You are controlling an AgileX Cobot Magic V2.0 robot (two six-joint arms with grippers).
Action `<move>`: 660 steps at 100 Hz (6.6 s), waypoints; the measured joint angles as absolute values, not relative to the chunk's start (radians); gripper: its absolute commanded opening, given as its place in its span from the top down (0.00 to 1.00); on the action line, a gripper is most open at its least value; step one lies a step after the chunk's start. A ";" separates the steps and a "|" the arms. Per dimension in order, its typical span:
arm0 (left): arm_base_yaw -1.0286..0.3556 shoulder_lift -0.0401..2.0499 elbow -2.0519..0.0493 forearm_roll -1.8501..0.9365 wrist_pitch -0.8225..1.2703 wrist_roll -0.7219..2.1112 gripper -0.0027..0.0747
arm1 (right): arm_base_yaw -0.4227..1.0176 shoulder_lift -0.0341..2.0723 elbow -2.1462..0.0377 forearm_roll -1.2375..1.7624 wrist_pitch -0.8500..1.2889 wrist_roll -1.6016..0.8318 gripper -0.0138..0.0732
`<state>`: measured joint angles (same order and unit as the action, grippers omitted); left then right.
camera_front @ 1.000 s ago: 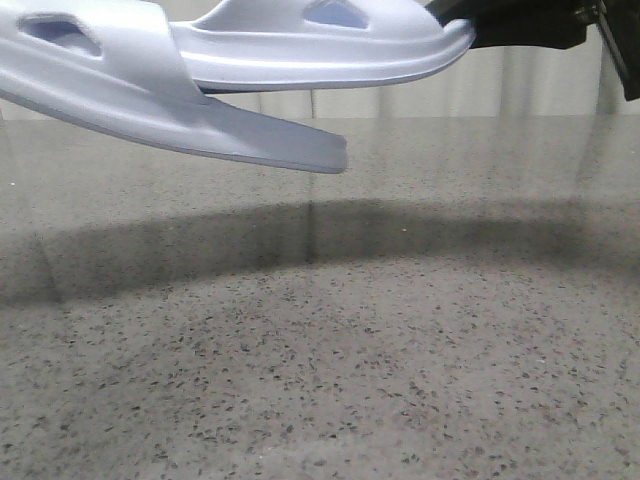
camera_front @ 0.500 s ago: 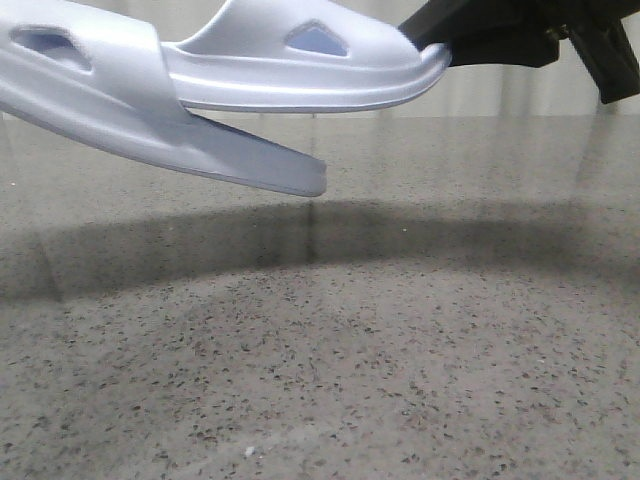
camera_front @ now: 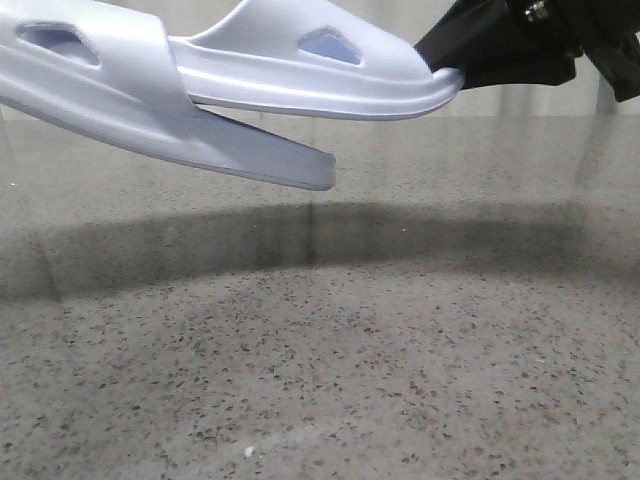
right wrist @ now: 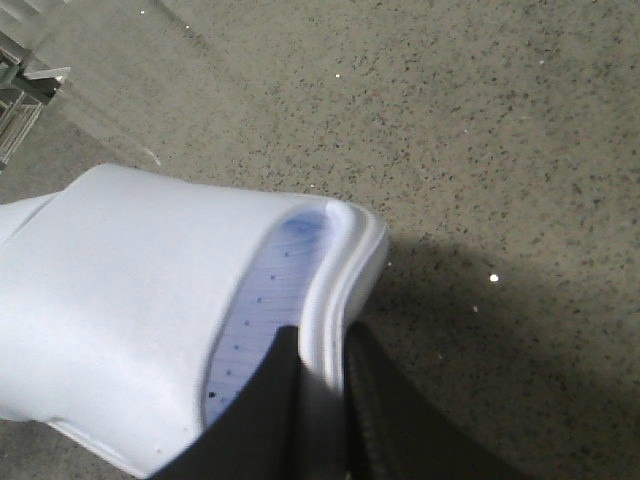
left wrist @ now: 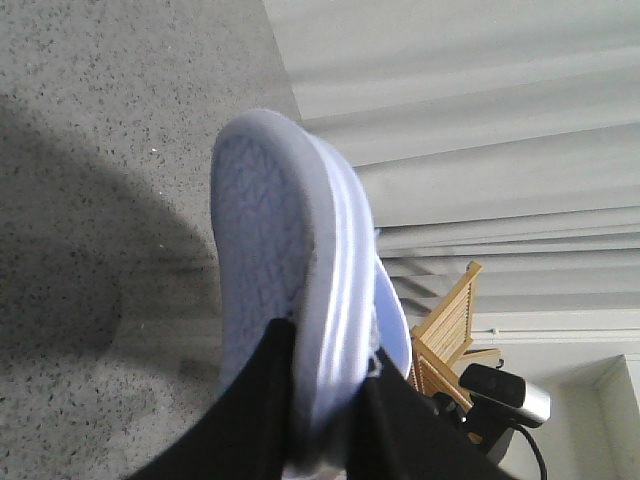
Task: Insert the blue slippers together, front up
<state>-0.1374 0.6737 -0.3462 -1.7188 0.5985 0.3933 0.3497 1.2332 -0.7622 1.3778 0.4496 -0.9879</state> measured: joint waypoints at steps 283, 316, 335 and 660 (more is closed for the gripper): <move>-0.150 1.300 -0.487 -1.779 0.756 0.778 0.58 | 0.358 0.764 -0.785 1.185 0.267 -1.078 0.48; -0.150 1.300 -0.489 -1.783 0.726 0.884 0.43 | 0.358 0.764 -0.785 1.184 0.282 -1.078 0.48; -0.150 1.300 -0.493 -1.786 0.648 0.954 0.43 | 0.358 0.764 -0.785 1.184 0.290 -1.078 0.48; -0.150 0.392 -0.265 -1.647 0.032 1.391 0.94 | 0.359 0.281 -0.223 1.180 -0.139 -1.243 0.96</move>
